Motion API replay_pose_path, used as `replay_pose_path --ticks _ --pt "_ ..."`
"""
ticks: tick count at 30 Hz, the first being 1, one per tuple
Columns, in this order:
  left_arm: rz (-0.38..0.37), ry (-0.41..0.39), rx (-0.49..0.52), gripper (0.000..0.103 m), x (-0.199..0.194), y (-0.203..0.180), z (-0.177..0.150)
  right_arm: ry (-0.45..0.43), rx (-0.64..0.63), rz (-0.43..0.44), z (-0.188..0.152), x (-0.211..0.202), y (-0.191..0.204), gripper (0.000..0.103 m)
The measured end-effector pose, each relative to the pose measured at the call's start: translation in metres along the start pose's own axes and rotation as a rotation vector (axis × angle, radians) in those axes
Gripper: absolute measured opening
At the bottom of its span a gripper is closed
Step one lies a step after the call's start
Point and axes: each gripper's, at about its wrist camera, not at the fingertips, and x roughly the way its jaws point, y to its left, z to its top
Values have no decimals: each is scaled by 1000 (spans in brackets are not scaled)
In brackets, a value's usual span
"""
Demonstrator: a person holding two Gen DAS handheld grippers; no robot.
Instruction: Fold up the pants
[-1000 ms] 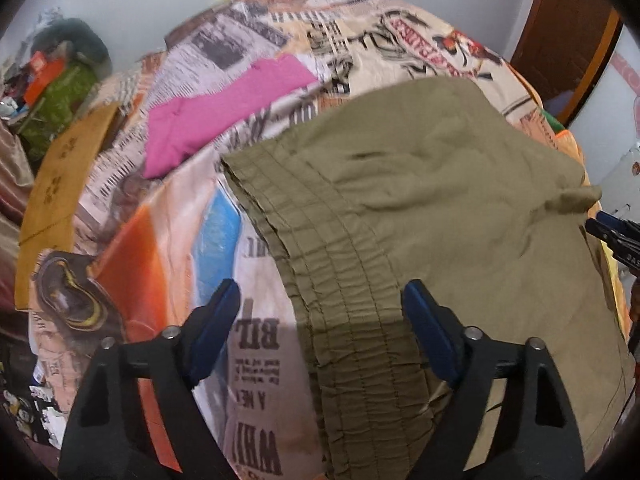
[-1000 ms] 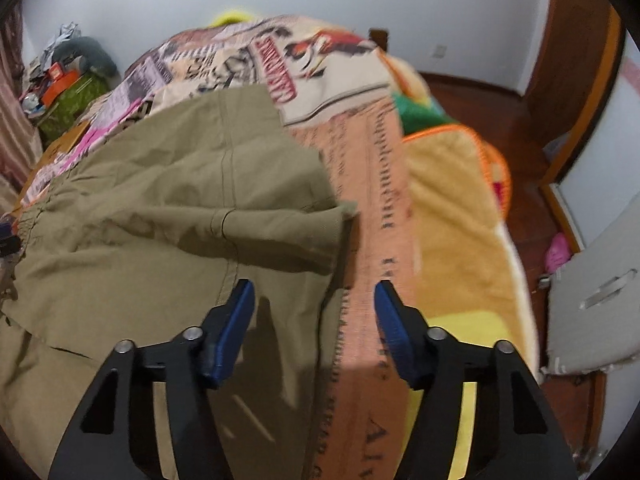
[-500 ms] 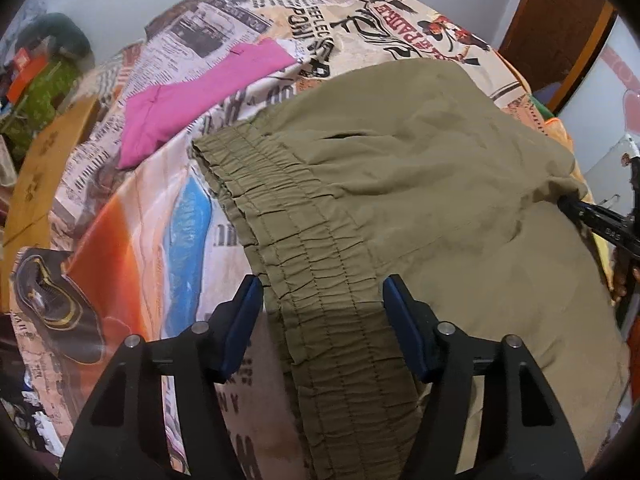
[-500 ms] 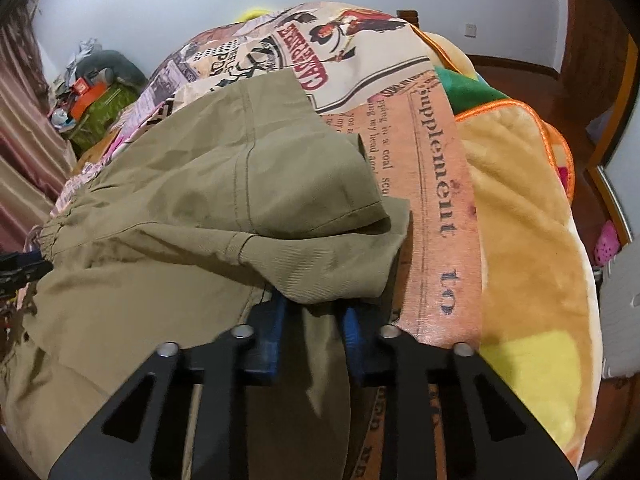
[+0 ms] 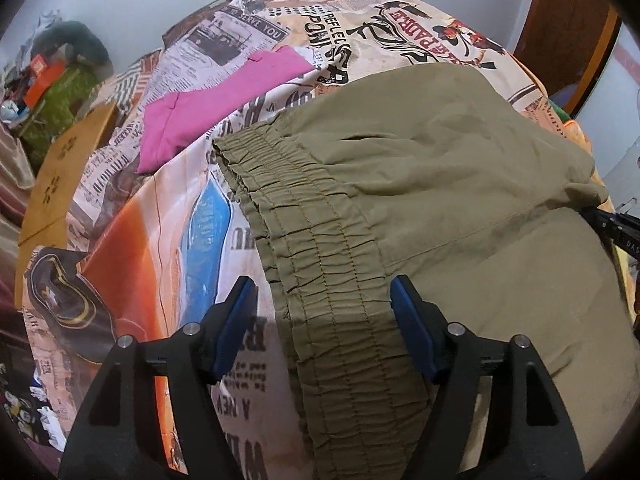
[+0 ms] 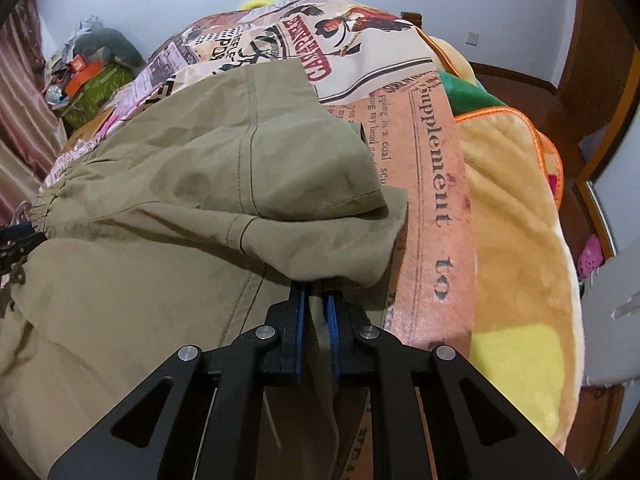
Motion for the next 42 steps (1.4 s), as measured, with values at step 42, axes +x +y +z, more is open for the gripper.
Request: replay_pose_path --ticks 42 --pt "64 -15 112 65 21 -3 35 -100 -44 90 51 -18 -4 11"
